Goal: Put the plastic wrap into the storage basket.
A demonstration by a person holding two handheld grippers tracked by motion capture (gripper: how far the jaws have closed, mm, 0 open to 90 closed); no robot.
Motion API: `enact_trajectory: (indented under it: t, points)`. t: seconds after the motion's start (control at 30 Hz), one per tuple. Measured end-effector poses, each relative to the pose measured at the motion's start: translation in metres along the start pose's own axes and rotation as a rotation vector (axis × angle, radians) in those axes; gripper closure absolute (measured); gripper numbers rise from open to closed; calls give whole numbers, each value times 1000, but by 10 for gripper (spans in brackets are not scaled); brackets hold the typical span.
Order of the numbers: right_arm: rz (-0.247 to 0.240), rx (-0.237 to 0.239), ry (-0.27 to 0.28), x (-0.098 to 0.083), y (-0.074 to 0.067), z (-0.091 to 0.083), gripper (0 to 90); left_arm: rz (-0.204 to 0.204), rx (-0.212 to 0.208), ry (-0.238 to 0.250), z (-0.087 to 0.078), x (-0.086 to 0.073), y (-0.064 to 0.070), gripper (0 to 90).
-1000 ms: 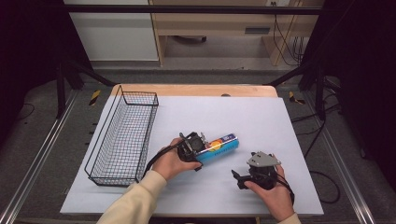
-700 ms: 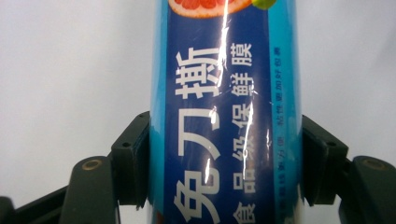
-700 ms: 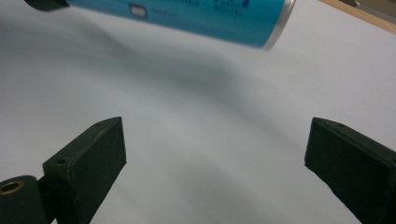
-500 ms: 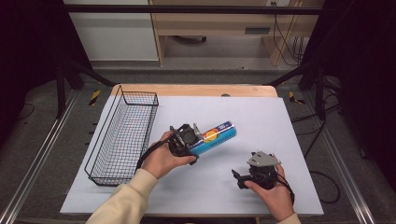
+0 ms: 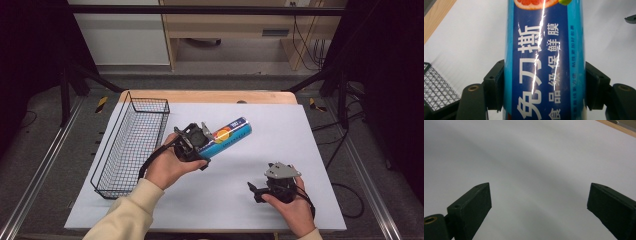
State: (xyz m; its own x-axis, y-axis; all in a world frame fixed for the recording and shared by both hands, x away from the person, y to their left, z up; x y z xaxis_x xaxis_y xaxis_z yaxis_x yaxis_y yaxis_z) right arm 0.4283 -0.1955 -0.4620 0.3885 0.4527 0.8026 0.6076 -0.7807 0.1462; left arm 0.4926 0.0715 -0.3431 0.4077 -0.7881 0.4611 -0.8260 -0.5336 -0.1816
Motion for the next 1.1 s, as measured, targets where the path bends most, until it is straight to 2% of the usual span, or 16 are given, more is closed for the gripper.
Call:
enact_trajectory:
  t: [0.57,1.1]
  points:
    - [8,-6,-2,-1,1,0,58,-42,20,6,-16,-15,-12,319]
    - [13,-2,-7,-1,1,0,63,-135,94,0,-51,-52,-32,320]
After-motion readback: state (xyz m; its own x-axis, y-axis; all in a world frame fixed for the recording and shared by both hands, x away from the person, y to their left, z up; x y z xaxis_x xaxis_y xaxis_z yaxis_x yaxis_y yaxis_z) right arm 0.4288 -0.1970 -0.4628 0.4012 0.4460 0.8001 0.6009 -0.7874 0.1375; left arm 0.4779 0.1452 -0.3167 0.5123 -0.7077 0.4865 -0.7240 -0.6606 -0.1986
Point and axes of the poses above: each handheld gripper's, and its own axes: z roughly forward along the jaws, x roughly out of its top, y roughly to its right, the point moved 1 cm from there along z, roughly forward along the jaws, and after that the axes turned 1 degree about -z, right-handed, at the moved point
